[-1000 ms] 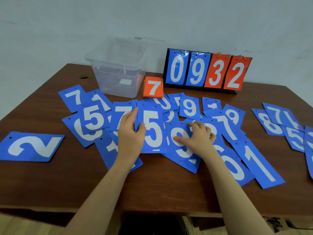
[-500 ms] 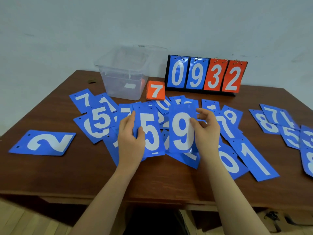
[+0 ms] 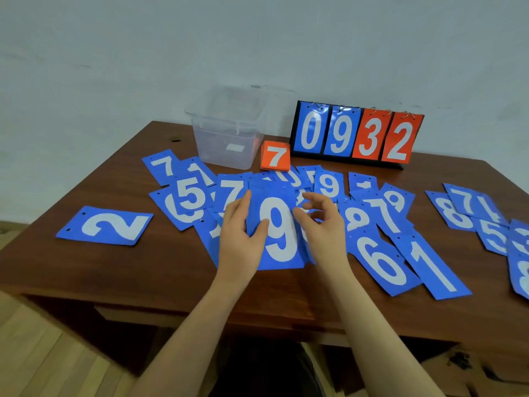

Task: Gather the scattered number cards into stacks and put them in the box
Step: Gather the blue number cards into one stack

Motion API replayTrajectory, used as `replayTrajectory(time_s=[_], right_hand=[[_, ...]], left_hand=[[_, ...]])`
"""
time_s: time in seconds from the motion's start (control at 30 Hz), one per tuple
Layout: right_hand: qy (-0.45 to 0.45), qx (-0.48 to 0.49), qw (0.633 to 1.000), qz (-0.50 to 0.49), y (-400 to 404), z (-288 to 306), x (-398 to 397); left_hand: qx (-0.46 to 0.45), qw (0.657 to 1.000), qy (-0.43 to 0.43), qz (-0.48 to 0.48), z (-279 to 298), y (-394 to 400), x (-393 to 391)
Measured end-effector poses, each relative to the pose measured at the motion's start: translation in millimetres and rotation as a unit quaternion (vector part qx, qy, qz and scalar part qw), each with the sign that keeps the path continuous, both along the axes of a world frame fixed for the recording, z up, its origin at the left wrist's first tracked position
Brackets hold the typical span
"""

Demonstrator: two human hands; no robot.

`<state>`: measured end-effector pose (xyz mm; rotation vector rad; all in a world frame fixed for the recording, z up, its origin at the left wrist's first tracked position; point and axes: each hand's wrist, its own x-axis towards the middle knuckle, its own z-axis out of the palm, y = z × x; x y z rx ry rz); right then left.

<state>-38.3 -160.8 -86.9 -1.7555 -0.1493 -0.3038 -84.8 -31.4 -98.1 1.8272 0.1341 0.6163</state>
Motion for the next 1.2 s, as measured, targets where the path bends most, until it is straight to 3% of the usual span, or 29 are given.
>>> replayTrajectory(time_s=[0.07,0.1,0.2,0.37,0.57,0.7,0.8,0.93,1.2], right_hand=[[0.022,-0.059,0.998,0.003,-8.7,-6.8,4.8],[0.030,-0.136,0.990,-0.006,-14.9,-12.1,8.7],[0.063,-0.408,0.911,-0.016,-31.8,-26.4,16.8],[0.126,-0.472,0.873,-0.003,-43.3,-34.2,19.0],[0.130,-0.444,0.887,-0.008,-42.4,-36.0,16.7],[0.030,-0.403,0.913,-0.054,-44.2,-27.3,15.8],[-0.021,-0.271,0.958,-0.096,-46.4,-13.8,10.7],[-0.005,-0.078,0.992,-0.102,-42.5,1.3,-2.8],[0.009,-0.071,0.994,-0.085,-33.4,-15.0,-23.1]], left_hand=[[-0.004,1.000,0.012,0.014,-1.4,5.4,-1.3],[-0.009,1.000,0.017,0.021,-1.6,8.1,-1.5],[-0.015,0.999,0.034,0.039,-3.1,13.1,0.6],[-0.018,0.997,0.061,0.048,-6.0,10.3,-0.3],[-0.009,0.997,0.066,0.049,-12.2,8.9,-2.5],[0.016,0.997,0.042,0.067,-9.8,12.4,-4.7],[0.049,0.996,0.042,0.065,-6.2,13.1,-2.2],[0.052,0.995,0.076,0.043,-4.5,5.6,2.1],[0.021,0.998,0.055,-0.018,2.2,-29.1,2.5]])
